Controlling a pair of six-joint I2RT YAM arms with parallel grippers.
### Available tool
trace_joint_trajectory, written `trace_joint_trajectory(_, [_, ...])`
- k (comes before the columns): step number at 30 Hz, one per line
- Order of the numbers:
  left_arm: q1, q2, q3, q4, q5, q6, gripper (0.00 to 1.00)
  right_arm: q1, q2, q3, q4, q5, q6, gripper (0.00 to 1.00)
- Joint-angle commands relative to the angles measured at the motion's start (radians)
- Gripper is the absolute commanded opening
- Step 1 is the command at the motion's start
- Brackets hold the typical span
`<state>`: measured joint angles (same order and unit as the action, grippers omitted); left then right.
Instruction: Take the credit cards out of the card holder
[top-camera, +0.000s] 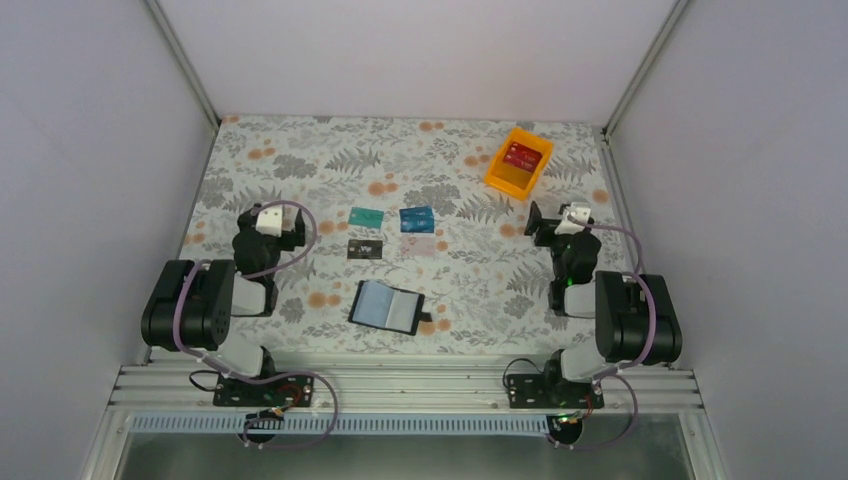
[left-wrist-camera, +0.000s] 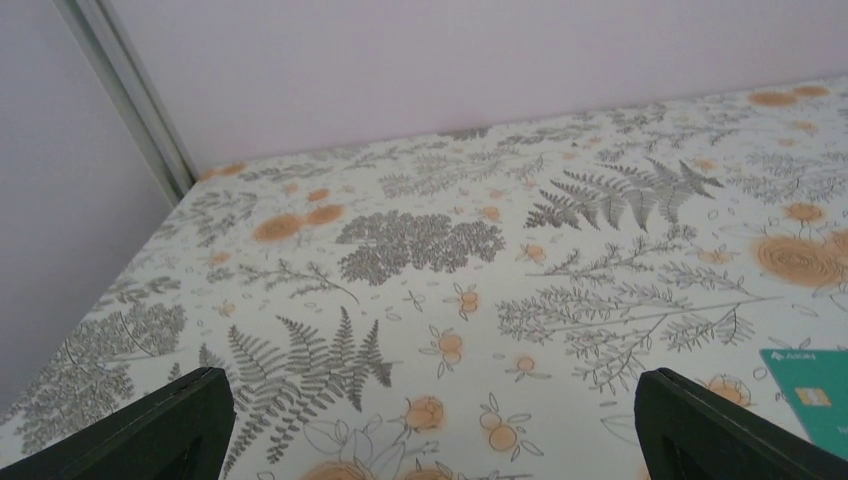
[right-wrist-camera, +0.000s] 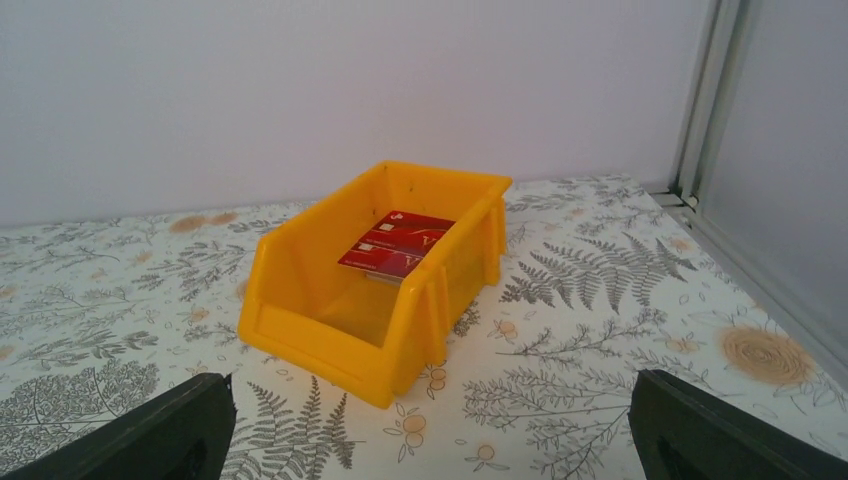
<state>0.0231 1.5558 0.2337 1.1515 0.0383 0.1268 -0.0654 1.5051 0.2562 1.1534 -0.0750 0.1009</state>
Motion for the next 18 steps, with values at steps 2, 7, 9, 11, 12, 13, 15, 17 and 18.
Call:
trace_joint_trajectory(2, [0.0,0.0,0.015,0.082,0.025,-0.003,1.0,0.015,0.008,0.039,-0.021,-0.04,-0.061,1.0])
trace_joint_trajectory(7, [0.001,-0.003,0.015,0.08,0.025,-0.004,1.0,0.016,0.016,0.079,-0.08,-0.126,-0.101,1.0])
trace_joint_trajectory(9, [0.001,-0.005,0.014,0.079,0.026,-0.004,1.0,0.016,0.016,0.077,-0.078,-0.127,-0.101,1.0])
trace_joint_trajectory(11, [0.001,-0.005,0.015,0.076,0.027,-0.003,1.0,0.016,0.017,0.081,-0.084,-0.127,-0.102,1.0])
trace_joint_trajectory(12, [0.001,-0.004,0.015,0.078,0.028,-0.004,1.0,0.015,0.016,0.08,-0.081,-0.128,-0.102,1.0])
trace_joint_trajectory(13, [0.001,-0.005,0.015,0.077,0.028,-0.004,1.0,0.016,0.016,0.078,-0.08,-0.127,-0.102,1.0])
trace_joint_trajectory(15, [0.001,-0.005,0.014,0.077,0.026,-0.004,1.0,0.016,0.018,0.079,-0.081,-0.128,-0.101,1.0])
trace_joint_trajectory(17, [0.001,-0.005,0.015,0.077,0.026,-0.003,1.0,0.015,0.018,0.079,-0.081,-0.127,-0.101,1.0])
trace_joint_trajectory(18, [0.001,-0.006,0.014,0.077,0.026,-0.003,1.0,0.016,0.016,0.078,-0.078,-0.126,-0.102,1.0])
